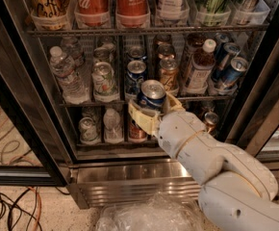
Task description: Pick pepsi can from middle shelf of fridge
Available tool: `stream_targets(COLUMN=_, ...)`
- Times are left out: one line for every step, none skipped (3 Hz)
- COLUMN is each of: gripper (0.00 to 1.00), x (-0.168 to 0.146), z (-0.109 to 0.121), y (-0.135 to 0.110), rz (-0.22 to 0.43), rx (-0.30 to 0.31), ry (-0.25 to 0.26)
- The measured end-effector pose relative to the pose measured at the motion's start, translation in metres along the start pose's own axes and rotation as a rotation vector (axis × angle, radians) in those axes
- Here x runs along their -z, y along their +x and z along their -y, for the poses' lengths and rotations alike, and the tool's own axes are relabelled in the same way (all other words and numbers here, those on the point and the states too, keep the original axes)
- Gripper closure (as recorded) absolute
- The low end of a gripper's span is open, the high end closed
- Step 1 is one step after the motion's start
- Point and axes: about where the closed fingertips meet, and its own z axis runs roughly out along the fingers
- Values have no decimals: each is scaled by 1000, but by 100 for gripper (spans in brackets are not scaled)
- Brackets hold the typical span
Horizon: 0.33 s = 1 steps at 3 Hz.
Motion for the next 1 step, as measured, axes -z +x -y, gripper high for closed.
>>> stream_targets(gripper=100, x=-1, z=-5, y=-3, rz=7, rx=-42, ry=-18)
